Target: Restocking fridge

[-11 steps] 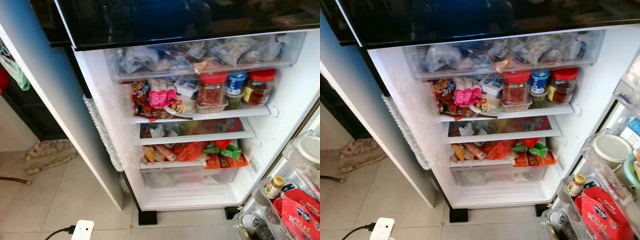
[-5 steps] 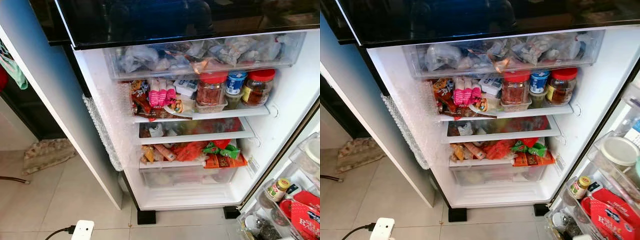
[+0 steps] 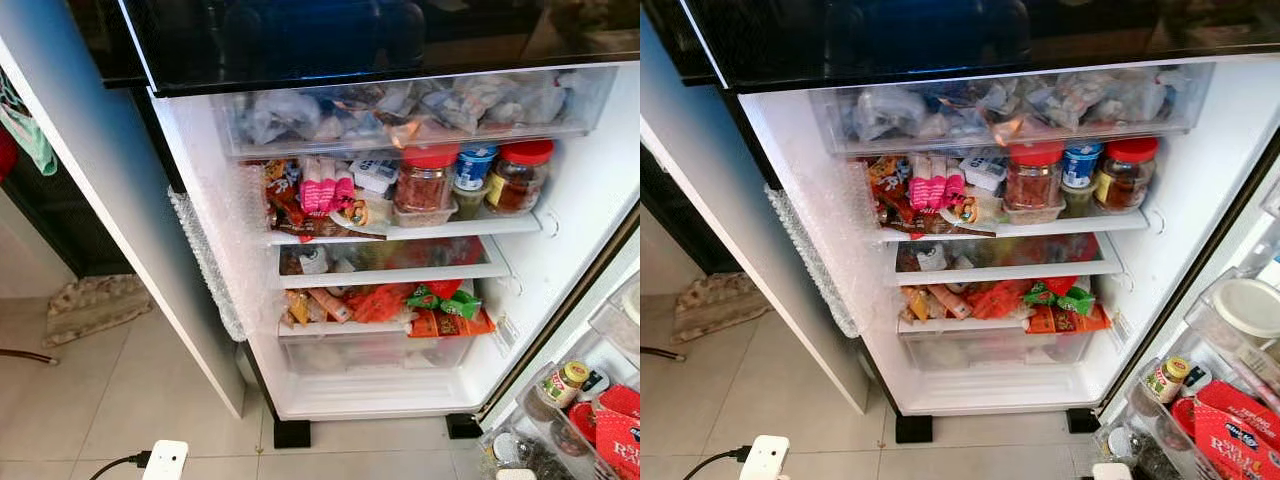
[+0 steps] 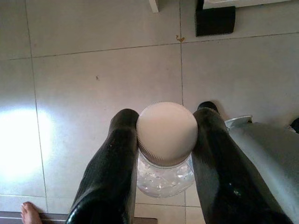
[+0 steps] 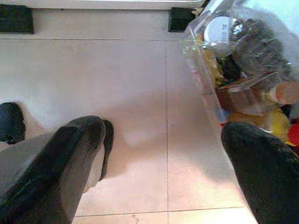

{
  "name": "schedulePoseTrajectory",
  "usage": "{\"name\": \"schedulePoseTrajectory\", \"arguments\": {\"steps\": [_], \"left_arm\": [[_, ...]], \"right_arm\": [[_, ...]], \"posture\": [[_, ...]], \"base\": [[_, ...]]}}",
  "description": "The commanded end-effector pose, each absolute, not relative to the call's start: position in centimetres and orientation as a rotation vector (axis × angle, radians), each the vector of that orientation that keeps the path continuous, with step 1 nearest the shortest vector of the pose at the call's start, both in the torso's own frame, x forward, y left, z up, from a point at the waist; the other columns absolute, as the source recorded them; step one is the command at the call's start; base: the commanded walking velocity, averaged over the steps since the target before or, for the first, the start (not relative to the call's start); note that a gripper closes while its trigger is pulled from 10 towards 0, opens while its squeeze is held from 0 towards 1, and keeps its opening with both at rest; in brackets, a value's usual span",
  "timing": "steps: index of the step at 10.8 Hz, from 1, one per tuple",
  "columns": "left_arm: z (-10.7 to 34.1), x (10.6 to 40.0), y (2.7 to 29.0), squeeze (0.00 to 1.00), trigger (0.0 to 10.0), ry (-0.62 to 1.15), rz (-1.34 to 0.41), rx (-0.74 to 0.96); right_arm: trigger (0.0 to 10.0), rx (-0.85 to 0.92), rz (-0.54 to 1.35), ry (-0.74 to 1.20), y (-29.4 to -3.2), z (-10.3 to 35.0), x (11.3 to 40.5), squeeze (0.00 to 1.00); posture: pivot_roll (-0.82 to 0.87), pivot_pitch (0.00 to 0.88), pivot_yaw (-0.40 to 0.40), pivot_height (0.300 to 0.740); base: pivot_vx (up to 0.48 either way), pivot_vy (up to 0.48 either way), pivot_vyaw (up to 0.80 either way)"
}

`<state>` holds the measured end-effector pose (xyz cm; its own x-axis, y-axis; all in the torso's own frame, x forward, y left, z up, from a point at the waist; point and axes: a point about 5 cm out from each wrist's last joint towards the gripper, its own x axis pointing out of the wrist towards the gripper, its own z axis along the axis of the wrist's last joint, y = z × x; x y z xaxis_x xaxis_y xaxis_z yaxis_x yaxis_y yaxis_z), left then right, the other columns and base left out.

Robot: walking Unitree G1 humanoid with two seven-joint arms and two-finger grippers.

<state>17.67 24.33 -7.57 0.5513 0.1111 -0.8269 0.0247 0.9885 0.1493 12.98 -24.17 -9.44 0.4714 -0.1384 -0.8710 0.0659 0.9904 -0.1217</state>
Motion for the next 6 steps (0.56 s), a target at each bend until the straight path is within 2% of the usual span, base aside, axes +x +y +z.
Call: {"name": "schedulePoseTrajectory", "arguments": {"steps": [1, 2, 6], "left_arm": [[-7.54, 17.54, 24.66, 0.00, 10.0, 0.995, 0.046, 0.163], [-7.54, 17.54, 24.66, 0.00, 10.0, 0.996, 0.037, 0.170], [-7.48, 17.59, 24.76, 0.00, 10.0, 0.993, 0.039, 0.168]], "right_arm": [[10.0, -0.047, -0.129, 1.072, -23.96, -9.51, 12.94, 0.00], [10.0, -0.046, -0.123, 1.076, -23.88, -9.54, 12.91, 0.00], [10.0, -0.046, -0.170, 1.087, -24.47, -9.57, 12.45, 0.00]], "posture": [[-0.09, 0.000, 0.047, 0.740], [-0.09, 0.000, 0.047, 0.740], [-0.08, 0.000, 0.049, 0.740]], "base": [[0.000, 0.000, 0.00], [0.000, 0.000, 0.00], [0.000, -0.283, 0.00]]}}
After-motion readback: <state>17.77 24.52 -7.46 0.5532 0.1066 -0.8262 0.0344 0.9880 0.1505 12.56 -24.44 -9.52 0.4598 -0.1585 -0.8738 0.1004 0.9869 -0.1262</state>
